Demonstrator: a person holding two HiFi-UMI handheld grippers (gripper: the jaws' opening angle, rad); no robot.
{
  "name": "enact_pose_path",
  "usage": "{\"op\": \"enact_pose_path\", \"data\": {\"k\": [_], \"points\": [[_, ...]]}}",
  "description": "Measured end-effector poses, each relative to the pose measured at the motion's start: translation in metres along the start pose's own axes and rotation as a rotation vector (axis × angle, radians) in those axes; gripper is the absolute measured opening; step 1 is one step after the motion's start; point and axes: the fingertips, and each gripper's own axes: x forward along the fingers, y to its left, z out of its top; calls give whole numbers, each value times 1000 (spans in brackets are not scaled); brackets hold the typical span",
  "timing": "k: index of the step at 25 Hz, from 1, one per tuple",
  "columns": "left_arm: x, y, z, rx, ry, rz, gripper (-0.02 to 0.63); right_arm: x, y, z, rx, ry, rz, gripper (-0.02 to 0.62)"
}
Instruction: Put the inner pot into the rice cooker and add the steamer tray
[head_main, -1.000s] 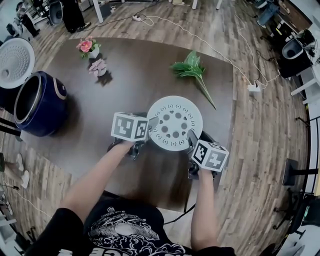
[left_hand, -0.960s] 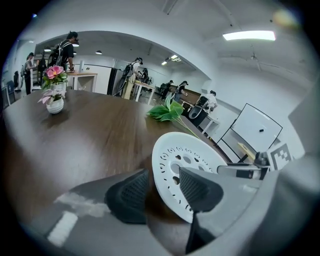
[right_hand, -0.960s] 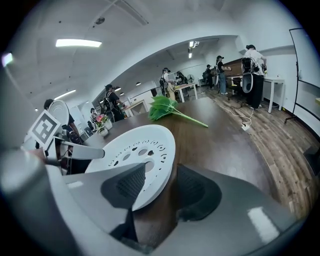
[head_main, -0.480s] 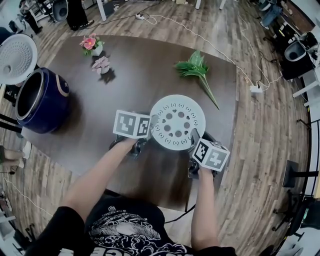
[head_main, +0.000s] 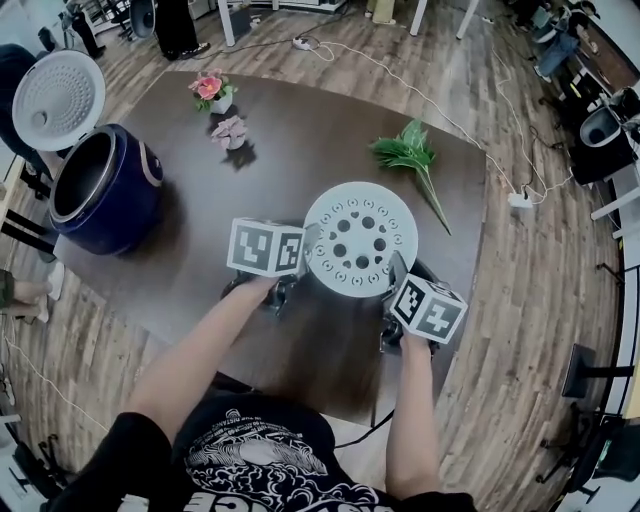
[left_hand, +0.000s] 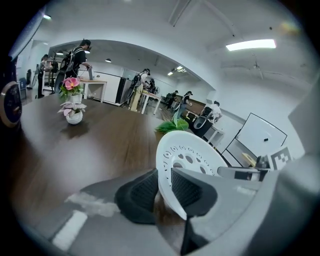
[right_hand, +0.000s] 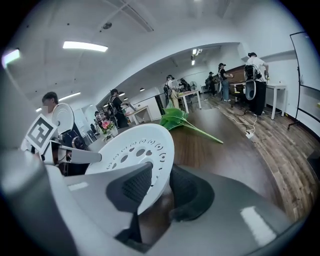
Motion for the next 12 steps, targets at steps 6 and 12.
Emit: {"op": "enact_pose_path", "data": {"k": [6,12], "points": [[-25,26,19,-14,-60,31,87,13,35,19,-42,-19,42,109],[-51,55,34,-30,-121,64,87,28,75,35,-86,-37,98,107]]}}
